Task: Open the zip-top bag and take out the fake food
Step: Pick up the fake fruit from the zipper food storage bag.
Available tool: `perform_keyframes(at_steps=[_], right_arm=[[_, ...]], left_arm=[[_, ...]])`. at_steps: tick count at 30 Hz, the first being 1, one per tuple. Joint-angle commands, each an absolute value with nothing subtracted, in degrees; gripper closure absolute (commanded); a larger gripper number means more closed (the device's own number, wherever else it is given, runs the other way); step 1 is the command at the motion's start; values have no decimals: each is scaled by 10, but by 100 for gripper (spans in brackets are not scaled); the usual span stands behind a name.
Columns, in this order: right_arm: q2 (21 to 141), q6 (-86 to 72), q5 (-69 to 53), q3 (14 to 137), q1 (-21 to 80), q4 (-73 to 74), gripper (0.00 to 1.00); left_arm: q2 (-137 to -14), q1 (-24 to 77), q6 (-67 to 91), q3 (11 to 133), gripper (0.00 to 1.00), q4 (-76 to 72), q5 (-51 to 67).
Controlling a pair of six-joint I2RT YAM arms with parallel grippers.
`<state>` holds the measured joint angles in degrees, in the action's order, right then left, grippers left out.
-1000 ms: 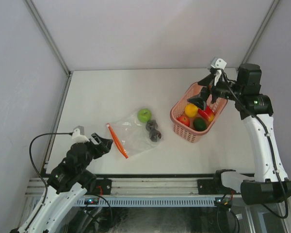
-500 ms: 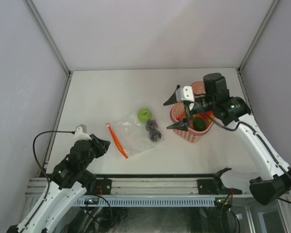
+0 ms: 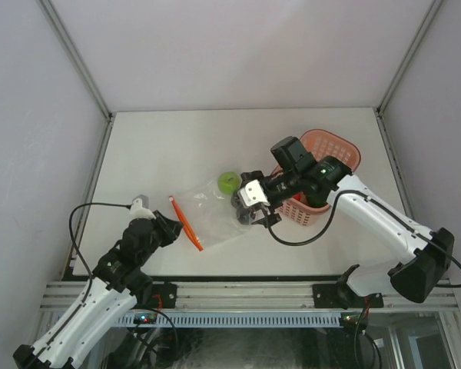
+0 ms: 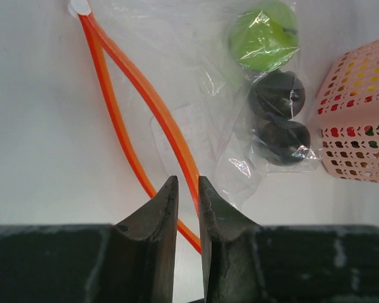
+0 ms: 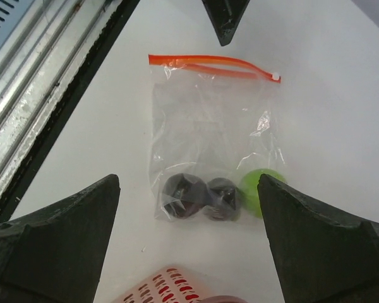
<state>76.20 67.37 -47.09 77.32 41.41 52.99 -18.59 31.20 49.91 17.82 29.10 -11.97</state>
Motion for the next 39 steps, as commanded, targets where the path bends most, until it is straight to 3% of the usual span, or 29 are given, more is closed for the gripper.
perform_keyframes(at_steps=[1, 12, 16, 21, 39], right_arm=[[786, 709, -432, 768, 427, 518, 12], [848, 700, -333, 743, 444, 469, 20], [858, 698, -328, 744, 446, 466, 23], [872, 689, -322, 744, 446, 459, 25], [917, 704, -247, 728, 479, 450, 36]], left_arm=[[-195, 308, 483, 157, 78, 214, -104], [-230, 284, 479, 123, 78, 147, -69], [-263, 281, 481, 130, 93, 165, -82], [-270, 281, 479, 137, 99, 186, -97], [-244, 281, 494, 140, 100, 236, -109]])
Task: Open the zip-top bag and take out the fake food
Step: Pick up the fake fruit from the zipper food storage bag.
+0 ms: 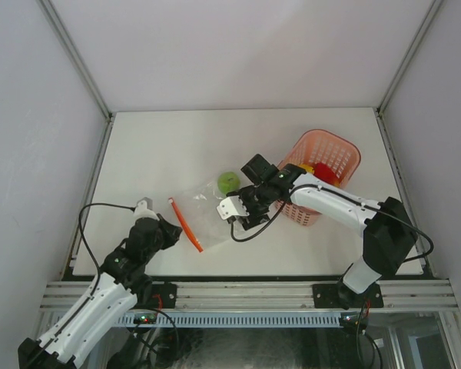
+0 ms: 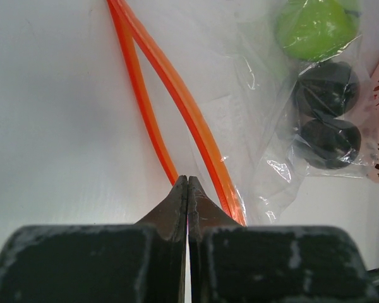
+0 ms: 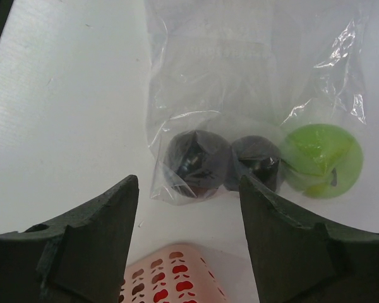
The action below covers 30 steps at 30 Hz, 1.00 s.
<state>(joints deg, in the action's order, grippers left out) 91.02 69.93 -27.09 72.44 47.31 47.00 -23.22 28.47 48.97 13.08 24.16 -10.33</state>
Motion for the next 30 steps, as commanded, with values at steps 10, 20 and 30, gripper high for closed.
perform_keyframes(at_steps=[10, 20, 30], right_arm=[[930, 699, -218, 727, 482, 448, 39], [951, 695, -189, 727, 482, 450, 40], [975, 693, -153, 727, 485, 449, 47]], left_arm=[[-336, 281, 469, 131, 100, 121, -77], [-383, 281, 470, 120, 97, 44, -48], [-397, 257, 482, 109, 96, 14, -31]])
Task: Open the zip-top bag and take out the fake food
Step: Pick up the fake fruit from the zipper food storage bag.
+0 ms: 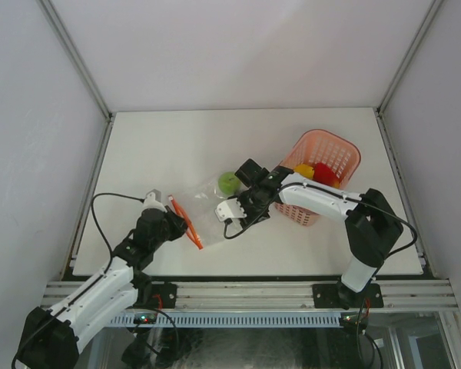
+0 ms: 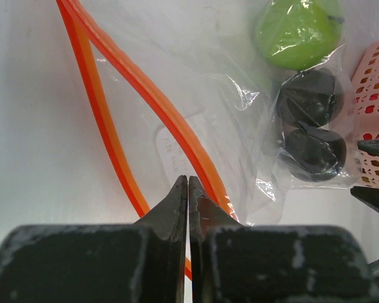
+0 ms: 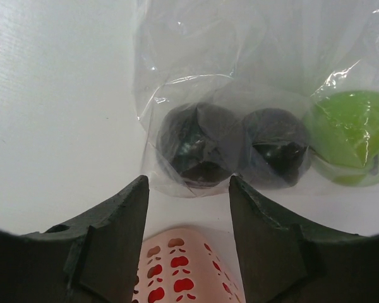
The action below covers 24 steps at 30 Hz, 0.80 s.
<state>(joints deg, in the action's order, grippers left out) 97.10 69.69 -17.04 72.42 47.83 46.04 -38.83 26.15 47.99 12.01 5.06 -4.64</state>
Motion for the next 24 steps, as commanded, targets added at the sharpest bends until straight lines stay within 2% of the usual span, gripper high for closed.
perform_keyframes(at_steps=[1, 9, 19, 24], right_arm=[[977, 693, -150, 727, 485, 450, 48], [1000, 688, -134, 728, 485, 446, 62], [1025, 675, -148, 728, 485, 434, 84], [1033, 661, -172, 728, 486, 424, 89]], left_arm=[[-401, 256, 482, 108, 96, 12, -28], [-425, 255, 482, 112, 94, 0, -15], [-463, 254, 484, 110, 84, -33, 19], [-496, 254, 490, 109, 79, -71, 47]])
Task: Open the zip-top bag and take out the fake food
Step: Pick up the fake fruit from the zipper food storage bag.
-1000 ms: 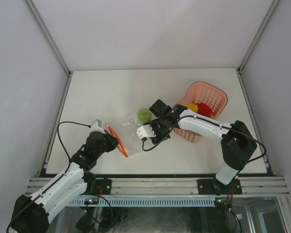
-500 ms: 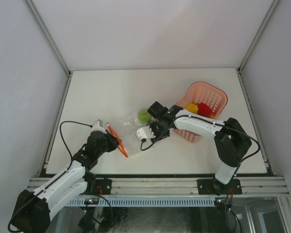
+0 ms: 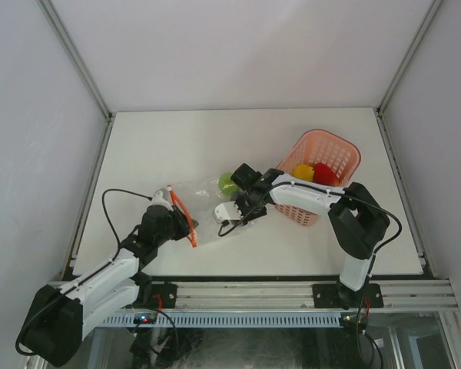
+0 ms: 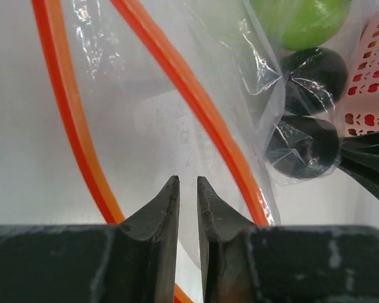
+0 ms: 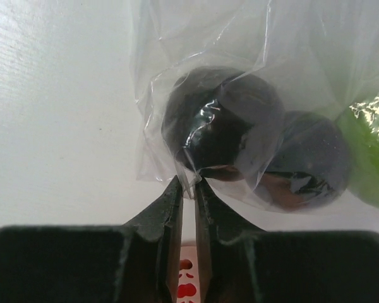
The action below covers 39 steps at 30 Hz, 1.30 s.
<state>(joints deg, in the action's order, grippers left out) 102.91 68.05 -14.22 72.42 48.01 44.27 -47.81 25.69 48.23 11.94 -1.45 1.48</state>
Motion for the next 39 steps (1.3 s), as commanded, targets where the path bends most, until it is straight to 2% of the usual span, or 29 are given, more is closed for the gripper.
perform_keyframes(at_steps=[1, 5, 13, 17, 20, 24, 32, 35, 39], right_arm=[[1035, 658, -175, 728, 487, 421, 91], [1032, 641, -194, 728, 487, 397, 97], [1042, 602, -242, 728, 486, 359, 98], [1051, 589, -268, 728, 481, 358, 98], [1051, 588, -272, 728, 478, 358, 98], [1050, 583, -283, 727, 469, 362, 98], [1042, 577, -302, 727, 454, 364, 98], [1041, 574, -308, 724, 449, 363, 98], [1039, 569, -317, 723, 444, 362, 97]], left_arm=[[-504, 254, 491, 109, 77, -78, 51], [-541, 254, 492, 114, 74, -107, 66], [-630, 254, 504, 129, 72, -186, 111], [-661, 254, 516, 132, 65, -215, 123], [-686, 254, 526, 139, 66, -236, 139], [-727, 254, 571, 115, 78, -390, 201], [-740, 254, 607, 74, 75, -624, 257], [-735, 254, 603, 70, 72, -609, 244], [-719, 254, 565, 90, 71, -414, 193]])
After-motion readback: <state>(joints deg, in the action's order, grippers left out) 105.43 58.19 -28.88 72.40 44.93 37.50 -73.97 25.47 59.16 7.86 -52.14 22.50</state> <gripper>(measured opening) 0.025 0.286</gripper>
